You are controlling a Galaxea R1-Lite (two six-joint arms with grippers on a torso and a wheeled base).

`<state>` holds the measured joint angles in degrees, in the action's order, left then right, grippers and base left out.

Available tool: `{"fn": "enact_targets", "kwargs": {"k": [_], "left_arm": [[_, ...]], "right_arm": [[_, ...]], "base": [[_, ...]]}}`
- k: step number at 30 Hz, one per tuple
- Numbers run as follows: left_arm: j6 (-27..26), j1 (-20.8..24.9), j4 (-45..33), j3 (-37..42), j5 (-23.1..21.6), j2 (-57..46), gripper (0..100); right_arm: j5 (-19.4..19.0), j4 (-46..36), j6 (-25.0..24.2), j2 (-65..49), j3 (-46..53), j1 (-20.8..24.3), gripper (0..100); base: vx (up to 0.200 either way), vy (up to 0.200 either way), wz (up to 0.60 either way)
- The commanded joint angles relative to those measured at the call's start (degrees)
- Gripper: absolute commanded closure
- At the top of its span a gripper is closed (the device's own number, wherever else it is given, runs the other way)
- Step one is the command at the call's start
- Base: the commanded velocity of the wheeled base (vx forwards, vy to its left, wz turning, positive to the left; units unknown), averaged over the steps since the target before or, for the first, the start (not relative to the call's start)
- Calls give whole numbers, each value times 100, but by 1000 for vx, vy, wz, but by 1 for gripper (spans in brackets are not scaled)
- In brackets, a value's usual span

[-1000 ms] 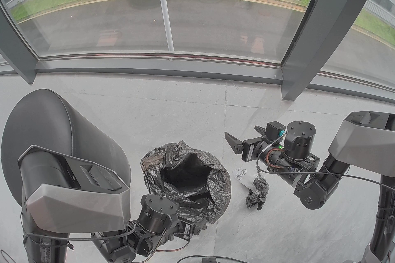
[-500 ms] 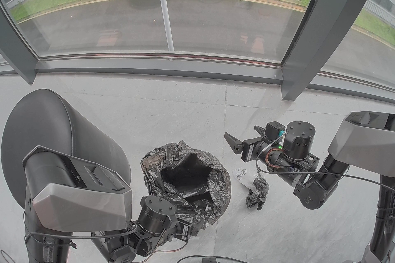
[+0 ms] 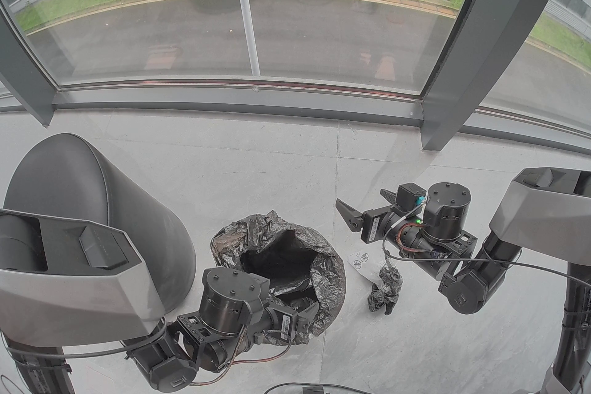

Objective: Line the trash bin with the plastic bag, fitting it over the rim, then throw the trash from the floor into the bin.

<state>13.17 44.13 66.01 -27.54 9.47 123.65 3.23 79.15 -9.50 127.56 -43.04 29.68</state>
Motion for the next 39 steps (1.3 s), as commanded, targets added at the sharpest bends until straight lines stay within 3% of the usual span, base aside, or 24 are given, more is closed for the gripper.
{"fn": "enact_targets", "kwargs": {"k": [1,17,39], "left_arm": [[-7,-18,-36,-234,2,-34,0],[-42,-555,-519,-1061,20,951,0],[-25,-563,-466,-1017,37,1241,0]], "right_arm": [[2,4,0,23,-2,2,0],[2,39,0,93,-37,2,0],[2,48,18,146,-46,2,0]], "base": [[0,0,0],[0,0,0],[0,0,0]]}}
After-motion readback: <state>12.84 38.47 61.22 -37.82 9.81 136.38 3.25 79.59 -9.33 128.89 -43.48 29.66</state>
